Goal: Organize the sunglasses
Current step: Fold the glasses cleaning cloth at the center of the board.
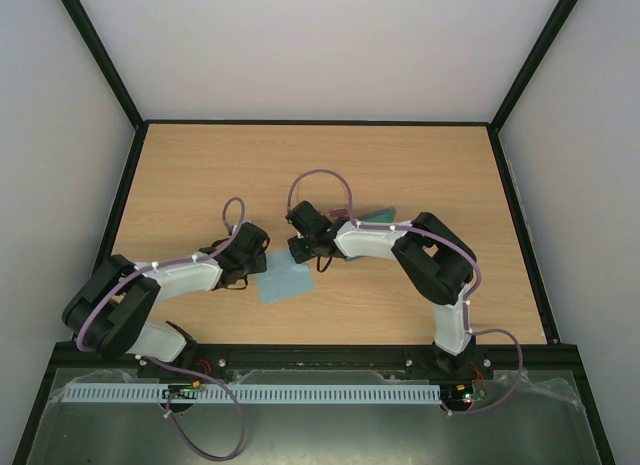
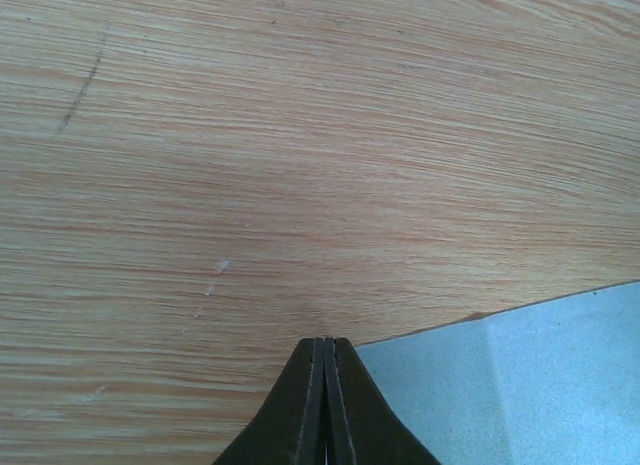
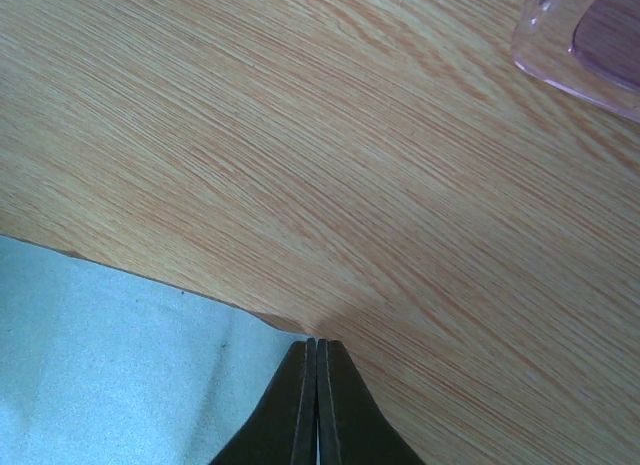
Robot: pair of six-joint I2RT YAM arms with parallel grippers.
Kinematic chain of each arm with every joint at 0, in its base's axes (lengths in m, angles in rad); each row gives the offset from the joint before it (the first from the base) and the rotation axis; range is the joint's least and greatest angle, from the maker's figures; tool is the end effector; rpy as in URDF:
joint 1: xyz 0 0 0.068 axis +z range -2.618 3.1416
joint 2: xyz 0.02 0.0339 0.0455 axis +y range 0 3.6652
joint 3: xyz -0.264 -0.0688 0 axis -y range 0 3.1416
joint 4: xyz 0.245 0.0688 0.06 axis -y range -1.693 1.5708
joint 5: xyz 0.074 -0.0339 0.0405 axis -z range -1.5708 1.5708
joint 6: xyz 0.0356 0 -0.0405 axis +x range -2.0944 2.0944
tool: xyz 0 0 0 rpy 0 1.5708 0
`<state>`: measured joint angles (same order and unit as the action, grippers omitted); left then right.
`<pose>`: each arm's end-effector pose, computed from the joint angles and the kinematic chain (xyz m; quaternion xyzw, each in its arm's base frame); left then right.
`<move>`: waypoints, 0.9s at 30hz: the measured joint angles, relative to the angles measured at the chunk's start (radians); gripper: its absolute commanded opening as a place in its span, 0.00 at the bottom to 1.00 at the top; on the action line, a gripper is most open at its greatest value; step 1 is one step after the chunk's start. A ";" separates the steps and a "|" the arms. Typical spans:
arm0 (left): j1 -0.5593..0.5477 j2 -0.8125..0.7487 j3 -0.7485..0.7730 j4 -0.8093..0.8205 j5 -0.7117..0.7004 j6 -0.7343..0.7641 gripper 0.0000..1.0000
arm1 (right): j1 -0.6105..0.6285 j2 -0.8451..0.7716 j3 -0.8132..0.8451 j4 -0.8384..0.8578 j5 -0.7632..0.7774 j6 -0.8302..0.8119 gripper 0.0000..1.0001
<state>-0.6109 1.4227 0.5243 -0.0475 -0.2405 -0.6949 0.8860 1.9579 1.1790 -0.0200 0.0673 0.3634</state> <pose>0.2048 -0.1331 0.1323 -0.0765 0.9423 -0.0947 0.3117 0.2628 0.3180 0.1501 -0.2270 0.8978 0.1948 0.3234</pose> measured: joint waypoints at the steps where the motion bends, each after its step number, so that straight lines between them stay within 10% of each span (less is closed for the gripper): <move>1: 0.000 0.000 0.000 0.000 0.000 -0.001 0.02 | 0.000 0.000 0.000 0.000 0.000 0.000 0.02; 27: -0.026 -0.064 0.023 -0.049 0.032 0.008 0.02 | 0.003 -0.085 -0.036 -0.005 0.026 0.003 0.01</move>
<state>-0.6365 1.3582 0.5468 -0.0963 -0.2081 -0.6872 0.8890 1.8725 1.1427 -0.0254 0.0937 0.3668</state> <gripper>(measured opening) 0.028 0.017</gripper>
